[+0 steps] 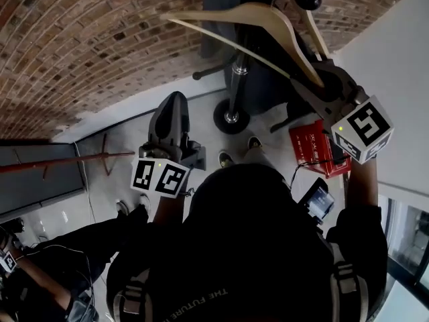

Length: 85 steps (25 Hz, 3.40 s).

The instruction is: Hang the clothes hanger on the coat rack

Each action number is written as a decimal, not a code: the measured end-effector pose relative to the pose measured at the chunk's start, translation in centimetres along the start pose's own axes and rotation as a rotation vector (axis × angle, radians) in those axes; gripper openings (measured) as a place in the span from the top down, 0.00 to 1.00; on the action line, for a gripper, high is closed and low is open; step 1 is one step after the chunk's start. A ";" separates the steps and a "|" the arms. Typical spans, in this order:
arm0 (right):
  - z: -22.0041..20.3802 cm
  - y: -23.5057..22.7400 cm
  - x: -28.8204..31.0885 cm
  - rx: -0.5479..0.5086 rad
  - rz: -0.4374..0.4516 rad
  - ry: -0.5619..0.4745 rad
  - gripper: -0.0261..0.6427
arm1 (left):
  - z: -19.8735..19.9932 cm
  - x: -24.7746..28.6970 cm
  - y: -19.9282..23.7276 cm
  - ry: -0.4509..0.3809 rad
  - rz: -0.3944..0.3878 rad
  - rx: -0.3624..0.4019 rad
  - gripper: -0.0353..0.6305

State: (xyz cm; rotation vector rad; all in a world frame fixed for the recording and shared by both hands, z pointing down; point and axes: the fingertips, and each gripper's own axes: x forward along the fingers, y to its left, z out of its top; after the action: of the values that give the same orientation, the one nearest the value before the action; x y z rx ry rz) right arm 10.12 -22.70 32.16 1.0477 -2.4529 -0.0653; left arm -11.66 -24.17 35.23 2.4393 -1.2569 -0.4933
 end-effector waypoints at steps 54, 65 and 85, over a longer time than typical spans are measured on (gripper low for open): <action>3.6 -3.2 -10.2 0.092 -0.358 -0.468 0.92 | -1.4 0.9 -1.9 0.028 -0.036 0.008 0.92; -0.1 -1.0 -8.8 0.145 -0.352 -0.380 0.92 | -2.2 0.5 -2.1 0.046 -0.044 -0.005 0.92; 0.1 -1.2 -7.0 0.117 -0.333 -0.370 0.92 | -2.1 1.1 -1.9 0.046 -0.046 0.003 0.92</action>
State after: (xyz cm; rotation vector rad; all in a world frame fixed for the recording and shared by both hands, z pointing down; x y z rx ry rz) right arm 15.12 -18.71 29.02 1.6138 -2.5960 -0.2449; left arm -8.78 -23.73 36.07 2.4722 -1.1861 -0.4454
